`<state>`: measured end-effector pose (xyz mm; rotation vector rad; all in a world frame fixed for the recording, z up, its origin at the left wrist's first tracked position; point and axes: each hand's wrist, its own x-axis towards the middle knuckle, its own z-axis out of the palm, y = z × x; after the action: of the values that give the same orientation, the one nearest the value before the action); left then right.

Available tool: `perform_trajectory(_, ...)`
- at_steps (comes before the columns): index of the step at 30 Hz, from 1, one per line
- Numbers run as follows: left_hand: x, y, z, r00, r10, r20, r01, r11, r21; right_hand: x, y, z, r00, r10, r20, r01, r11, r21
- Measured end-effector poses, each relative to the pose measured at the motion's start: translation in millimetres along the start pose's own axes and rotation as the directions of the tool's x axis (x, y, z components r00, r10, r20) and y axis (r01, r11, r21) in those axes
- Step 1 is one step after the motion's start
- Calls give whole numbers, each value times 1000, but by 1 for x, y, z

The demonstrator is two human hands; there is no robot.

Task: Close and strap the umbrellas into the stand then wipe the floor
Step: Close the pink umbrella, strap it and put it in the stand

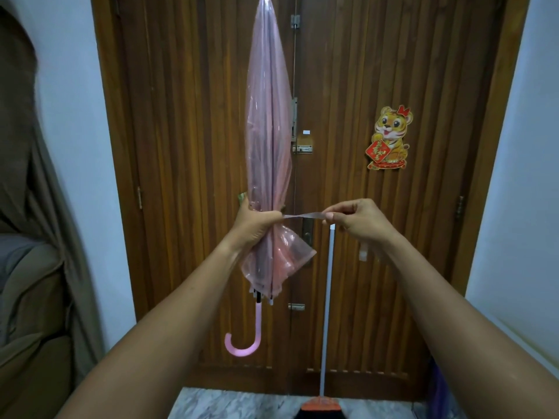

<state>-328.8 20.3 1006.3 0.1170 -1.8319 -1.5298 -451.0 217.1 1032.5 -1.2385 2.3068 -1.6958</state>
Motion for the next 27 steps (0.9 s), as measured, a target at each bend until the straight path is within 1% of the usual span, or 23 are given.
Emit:
perform_trajectory(1, -2, 2, -1, 1000, -3, 12, 2, 1000, 26, 2, 2, 0, 1000, 1, -13, -1, 1000, -5)
perform_trajectory(3, -7, 5, -4, 999, 2, 39, -3, 999, 34, 7, 8, 2, 996, 11, -92, -10, 1000, 7)
perform_trajectory(6, -13, 9, -6, 984, -45, 170, 66, 990, -123, 15, 17, 8, 977, 55, -207, -49, 998, 35)
perform_trajectory(8, -17, 15, -3, 963, -63, 263, 112, 978, -176, 19, 23, 15, 974, 84, -211, -74, 996, 53)
perform_trajectory(10, -18, 21, 2, 943, -46, 331, 114, 976, -188, 21, 26, 22, 975, 108, -195, -95, 993, 74)
perform_trajectory(13, -20, 30, 10, 932, -21, 362, 103, 972, -210, 19, 27, 33, 977, 124, -171, -111, 991, 80)
perform_trajectory(15, -19, 32, 11, 927, -28, 374, 121, 966, -230, 17, 24, 39, 980, 133, -146, -121, 989, 87)
perform_trajectory(18, -17, 30, 8, 937, -57, 345, 136, 969, -208, 15, 20, 41, 984, 93, -152, -72, 988, 138)
perform_trajectory(20, -17, 28, 7, 941, -72, 330, 144, 969, -200, 11, 12, 37, 996, 39, -84, -23, 983, 185)
perform_trajectory(23, -16, 26, 7, 945, -73, 319, 144, 968, -204, 9, 5, 30, 991, -23, 131, 3, 988, 156)
perform_trajectory(25, -14, 25, 7, 945, -66, 320, 141, 966, -218, 9, 5, 27, 963, -11, 270, -33, 987, 155)
perform_trajectory(27, -13, 26, 7, 934, -57, 352, 145, 963, -227, 6, 6, 27, 938, 13, 347, -101, 967, 234)
